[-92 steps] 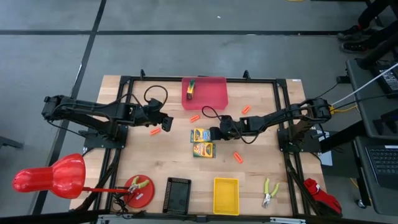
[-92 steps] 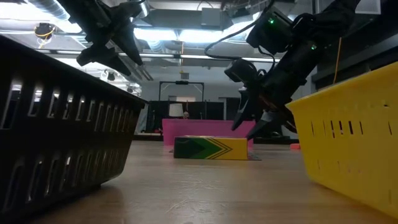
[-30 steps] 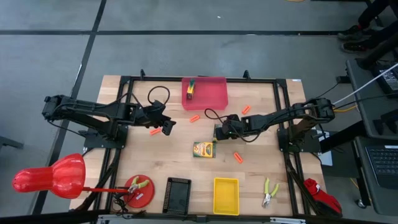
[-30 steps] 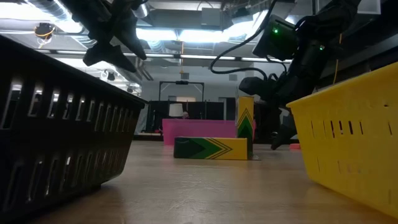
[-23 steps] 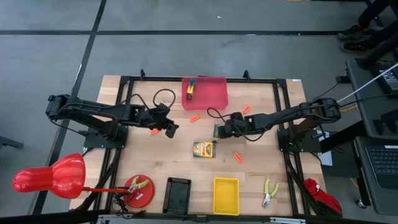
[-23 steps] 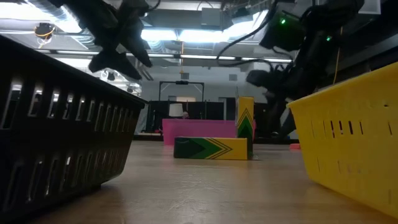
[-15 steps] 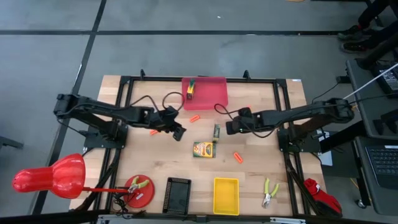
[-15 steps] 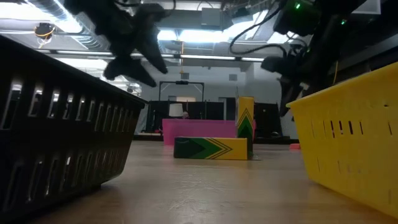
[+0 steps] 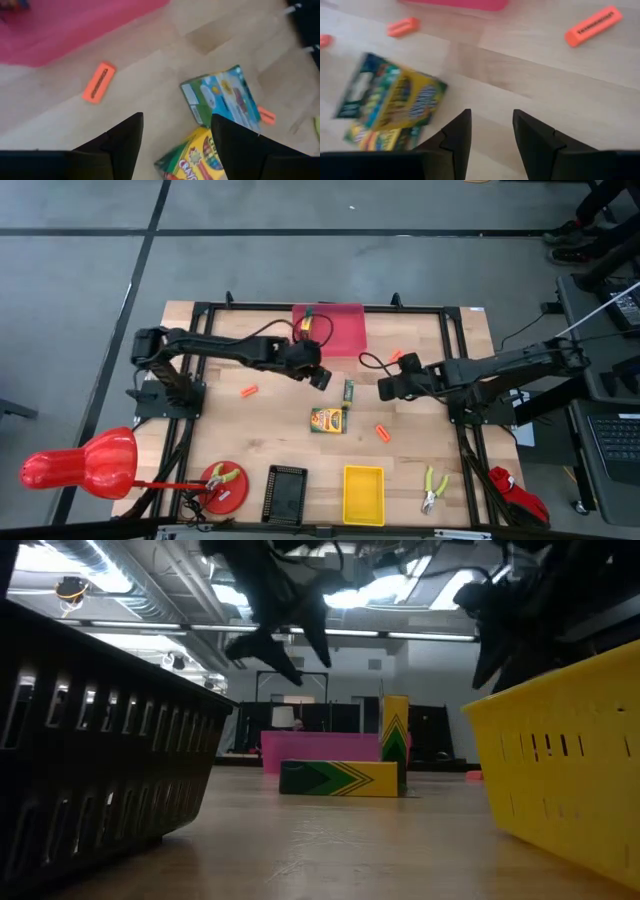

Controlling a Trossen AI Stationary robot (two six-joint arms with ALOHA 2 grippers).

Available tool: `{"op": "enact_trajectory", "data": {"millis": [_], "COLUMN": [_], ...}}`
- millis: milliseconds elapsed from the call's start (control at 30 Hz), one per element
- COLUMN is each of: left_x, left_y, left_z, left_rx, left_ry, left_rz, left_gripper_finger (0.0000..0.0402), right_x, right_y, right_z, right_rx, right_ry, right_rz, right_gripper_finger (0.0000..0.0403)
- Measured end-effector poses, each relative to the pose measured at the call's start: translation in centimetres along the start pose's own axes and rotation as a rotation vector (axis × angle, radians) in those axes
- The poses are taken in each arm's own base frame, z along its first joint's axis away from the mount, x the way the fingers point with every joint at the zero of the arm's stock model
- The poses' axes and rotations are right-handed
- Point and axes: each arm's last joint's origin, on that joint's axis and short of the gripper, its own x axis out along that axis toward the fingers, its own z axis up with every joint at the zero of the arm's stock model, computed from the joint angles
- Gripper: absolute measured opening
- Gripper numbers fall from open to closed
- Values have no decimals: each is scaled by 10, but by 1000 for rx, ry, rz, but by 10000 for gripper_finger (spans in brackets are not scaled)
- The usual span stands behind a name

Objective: Pick & Place School Supplies
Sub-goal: Put the yellow crayon box into the red bin

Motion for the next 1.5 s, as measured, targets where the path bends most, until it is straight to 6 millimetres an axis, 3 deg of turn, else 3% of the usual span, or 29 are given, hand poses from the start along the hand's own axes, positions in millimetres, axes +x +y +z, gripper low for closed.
{"op": "enact_trajectory", "data": {"millis": [333,533,1000,1267,1500], "left_x": [30,31,41,54,55], "left_y": [-26,-42,-52,-50,-45], "left_z": [10,7,2,-2,2], "left_rx": [-107,-133,-203,-204,-206], "left_ry": [102,91,55,81,89], "left_rz": [-38,-61,-102,-79,-65], "left_gripper_finger": [258,258,257,226,167], "right_x": [-24,-28,-31,-31,-32], "right_y": [-3,-3,-3,-1,-2], "right_z": [-5,-6,-7,-7,-7], "right_rx": [-110,-178,-240,-239,-238], "right_ry": [-28,-41,-56,-63,-61], "right_rz": [106,123,136,151,156], "right_gripper_finger": [149,149,149,148,148]}}
